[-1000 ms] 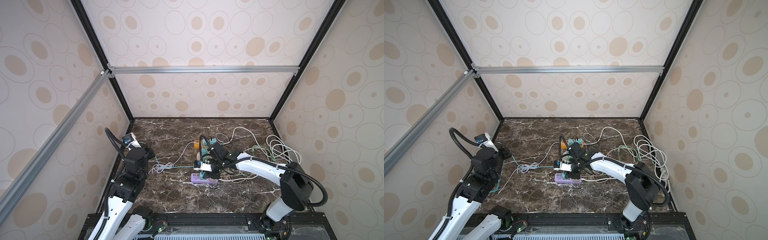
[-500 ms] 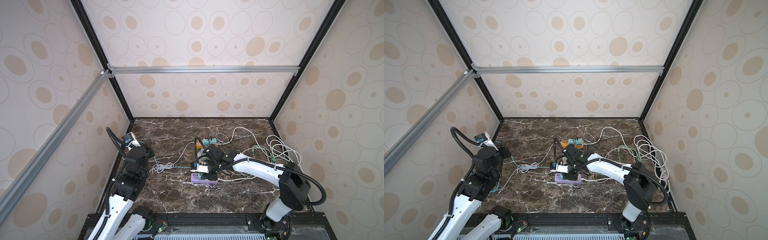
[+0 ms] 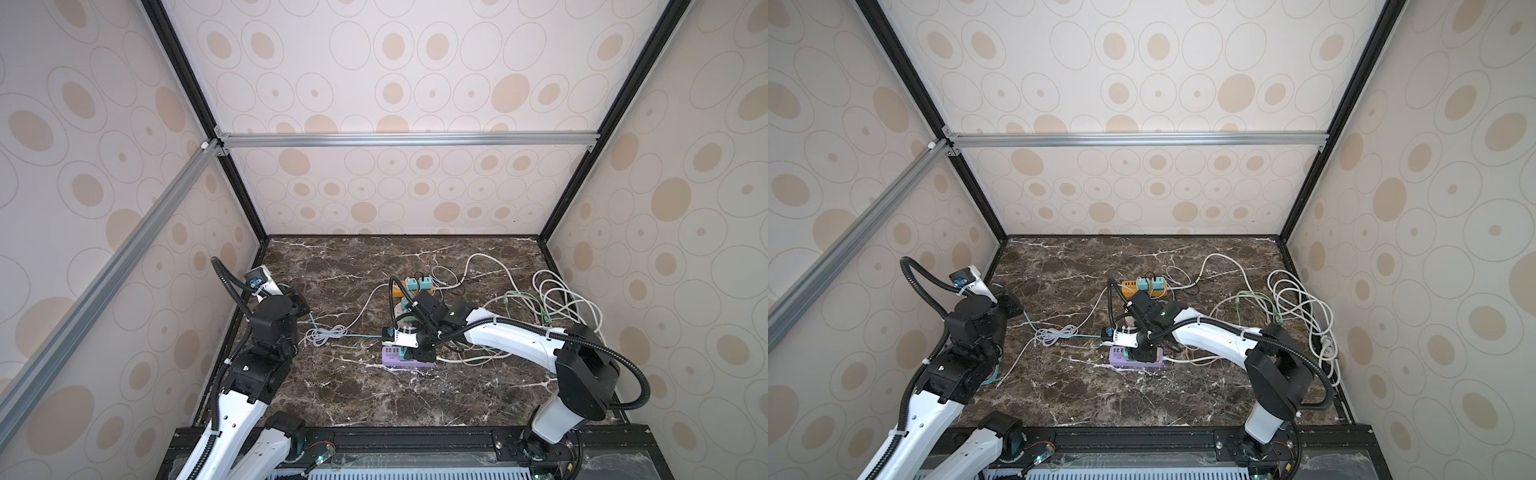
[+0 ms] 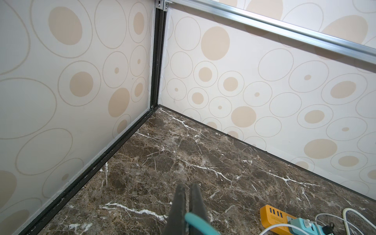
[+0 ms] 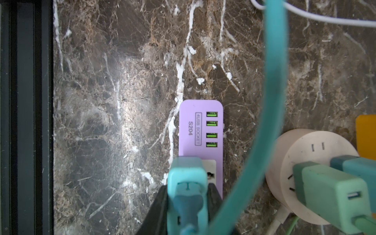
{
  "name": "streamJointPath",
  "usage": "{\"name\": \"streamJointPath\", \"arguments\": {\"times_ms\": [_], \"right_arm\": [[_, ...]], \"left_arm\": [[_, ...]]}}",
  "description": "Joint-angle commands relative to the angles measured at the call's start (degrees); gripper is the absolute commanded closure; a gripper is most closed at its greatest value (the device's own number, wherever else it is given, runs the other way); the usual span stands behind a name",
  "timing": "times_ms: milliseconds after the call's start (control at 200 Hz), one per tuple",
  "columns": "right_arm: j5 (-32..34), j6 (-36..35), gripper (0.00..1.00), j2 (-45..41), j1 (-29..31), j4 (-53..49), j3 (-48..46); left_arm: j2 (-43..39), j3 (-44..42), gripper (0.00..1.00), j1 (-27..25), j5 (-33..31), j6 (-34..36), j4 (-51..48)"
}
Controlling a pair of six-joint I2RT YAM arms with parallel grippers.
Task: Insert the plug
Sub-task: 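Lower the teal charger onto the purple strip's socket with right gripper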
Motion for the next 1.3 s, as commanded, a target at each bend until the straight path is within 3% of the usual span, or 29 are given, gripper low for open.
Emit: {"name": "streamJointPath", "arguments": {"times_ms": [0,930,1296], "right_arm": [[1.12,-0.37,1.00,-1.35,-0.24,0.74,-1.00],[5.34,-2.35,1.00,-1.11,-0.42,-0.95,-2.56],[1.85,-2.23,0.96,0.28,-0.74,1.33,-4.32]], "left_arm": [[-0.64,-0.43,1.00,0.38,-0.26,0.00,0.59],[0.94,-0.30,1.00,0.38,0.99,0.46,1.04],[2.26,-0.05,1.00,0.35,2.16,0.50,1.86]]}}
